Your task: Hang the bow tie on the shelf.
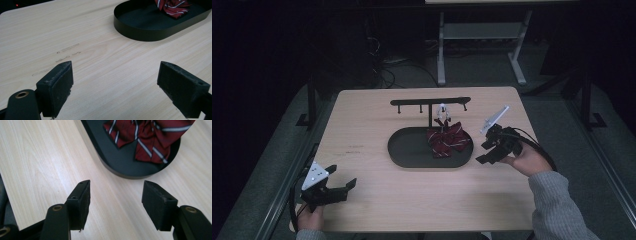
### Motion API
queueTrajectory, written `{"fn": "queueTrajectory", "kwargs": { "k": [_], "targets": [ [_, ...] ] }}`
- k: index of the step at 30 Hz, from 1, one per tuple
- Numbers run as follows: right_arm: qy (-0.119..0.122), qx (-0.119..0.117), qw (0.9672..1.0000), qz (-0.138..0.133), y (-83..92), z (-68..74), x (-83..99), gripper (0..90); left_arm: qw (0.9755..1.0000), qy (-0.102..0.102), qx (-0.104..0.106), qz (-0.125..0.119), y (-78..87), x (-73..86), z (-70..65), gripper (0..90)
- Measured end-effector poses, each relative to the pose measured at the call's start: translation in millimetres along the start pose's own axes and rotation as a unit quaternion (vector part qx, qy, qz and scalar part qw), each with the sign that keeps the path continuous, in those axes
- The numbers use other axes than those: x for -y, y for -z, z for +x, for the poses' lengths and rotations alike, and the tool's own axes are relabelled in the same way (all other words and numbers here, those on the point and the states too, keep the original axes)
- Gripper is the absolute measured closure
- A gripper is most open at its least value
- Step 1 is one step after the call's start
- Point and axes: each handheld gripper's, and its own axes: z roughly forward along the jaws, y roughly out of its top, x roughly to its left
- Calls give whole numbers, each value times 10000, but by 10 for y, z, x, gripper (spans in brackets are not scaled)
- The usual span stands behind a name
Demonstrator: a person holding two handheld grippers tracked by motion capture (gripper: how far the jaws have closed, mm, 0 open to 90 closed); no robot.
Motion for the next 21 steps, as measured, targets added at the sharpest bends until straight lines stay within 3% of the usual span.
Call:
{"fn": "queueTrajectory", "kwargs": {
  "k": [21],
  "targets": [
    [-243,-6,9995,-177,-80,108,416,384,10000,-52,12,44,-16,-1,-25,131]
  ]
}}
